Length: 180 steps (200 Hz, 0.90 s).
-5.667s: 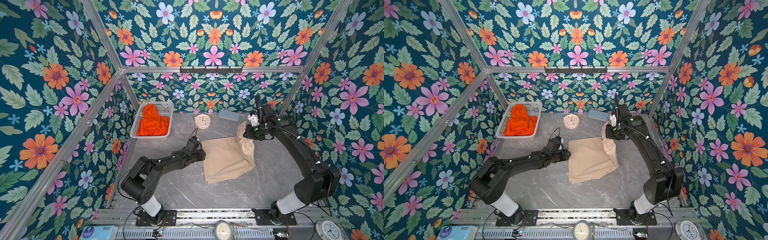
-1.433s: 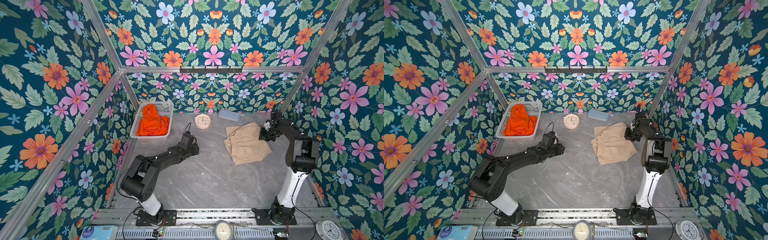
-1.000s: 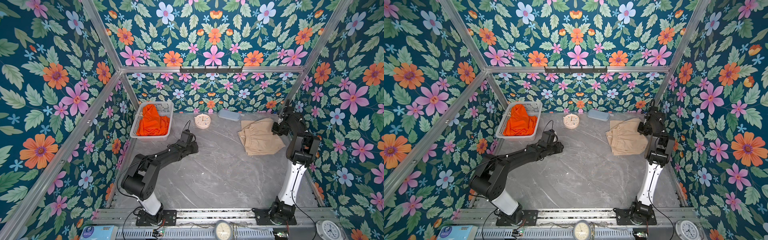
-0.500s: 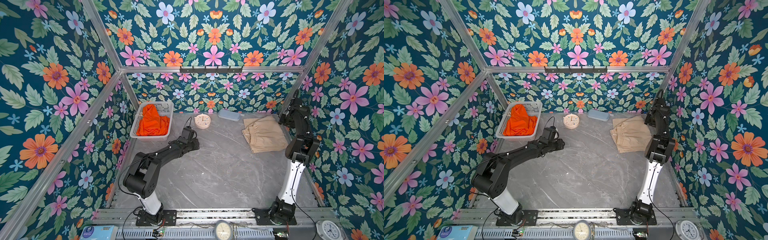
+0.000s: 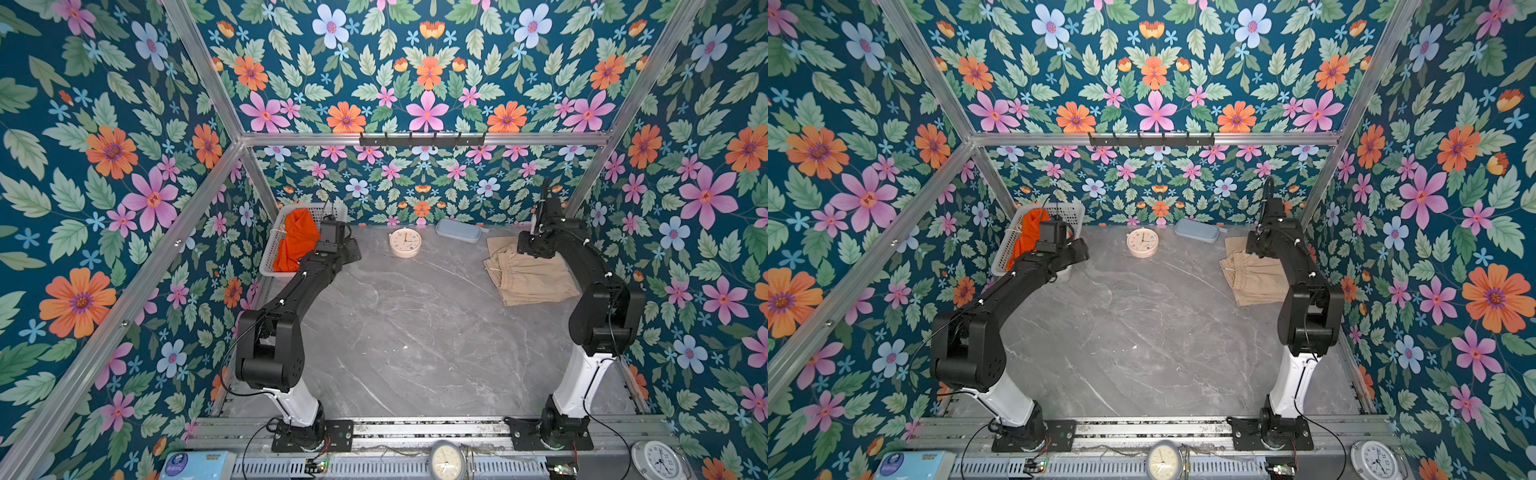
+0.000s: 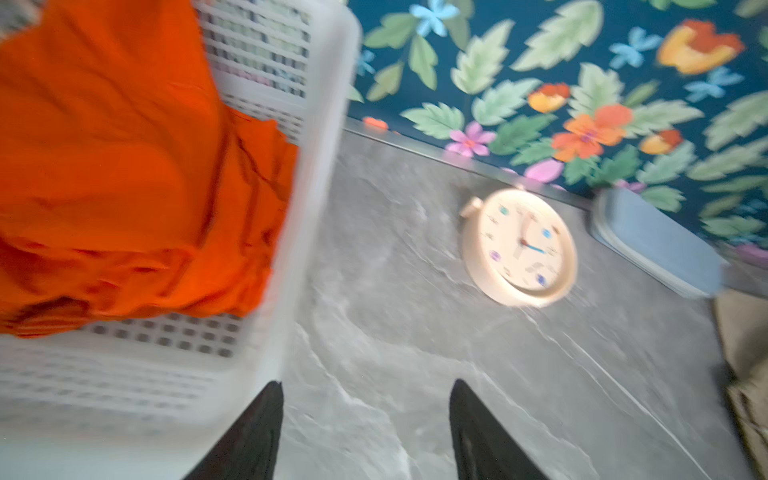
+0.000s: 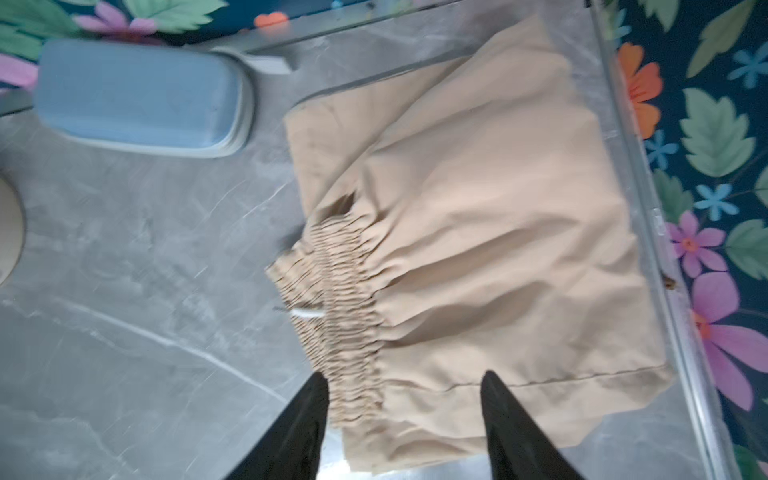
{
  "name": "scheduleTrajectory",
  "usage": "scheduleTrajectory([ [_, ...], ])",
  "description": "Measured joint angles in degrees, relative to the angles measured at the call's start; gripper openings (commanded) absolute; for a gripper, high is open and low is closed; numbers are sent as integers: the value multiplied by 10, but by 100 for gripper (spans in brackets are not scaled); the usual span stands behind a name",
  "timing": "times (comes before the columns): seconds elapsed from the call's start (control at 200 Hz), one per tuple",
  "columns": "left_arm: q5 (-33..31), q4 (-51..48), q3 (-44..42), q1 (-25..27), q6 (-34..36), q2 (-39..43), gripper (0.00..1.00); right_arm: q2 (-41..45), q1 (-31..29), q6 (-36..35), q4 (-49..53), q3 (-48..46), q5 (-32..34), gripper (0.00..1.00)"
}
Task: Fold and stack the shorts
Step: 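Open the right gripper off the beige shorts while the left reaches into the basket, then grasp the orange shorts in the basket with the left gripper, pull onto table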
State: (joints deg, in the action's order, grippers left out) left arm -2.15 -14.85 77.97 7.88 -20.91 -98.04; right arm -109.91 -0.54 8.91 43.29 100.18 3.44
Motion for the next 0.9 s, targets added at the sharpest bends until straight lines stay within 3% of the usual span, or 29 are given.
scheduleTrajectory([
  [0.245, -22, -56, 118, -113, 21, -111, 83, 40, -123, 32, -45, -91, -17, 59],
  [0.455, -27, -96, 244, -142, 45, -243, 86, 74, -192, 62, -67, -151, -31, 59],
  [0.58, -29, -116, 312, -148, 51, -310, 82, 87, -209, 80, -71, -173, -35, 59],
  [0.68, -30, -125, 362, -149, 58, -361, 67, 95, -213, 94, -73, -190, -37, 59],
  [0.83, -33, -131, 405, -148, 63, -407, 14, 117, -216, 105, -73, -207, -47, 59],
  [0.9, -26, -132, 410, -148, 65, -402, 0, 133, -216, 106, -75, -213, -47, 59],
])
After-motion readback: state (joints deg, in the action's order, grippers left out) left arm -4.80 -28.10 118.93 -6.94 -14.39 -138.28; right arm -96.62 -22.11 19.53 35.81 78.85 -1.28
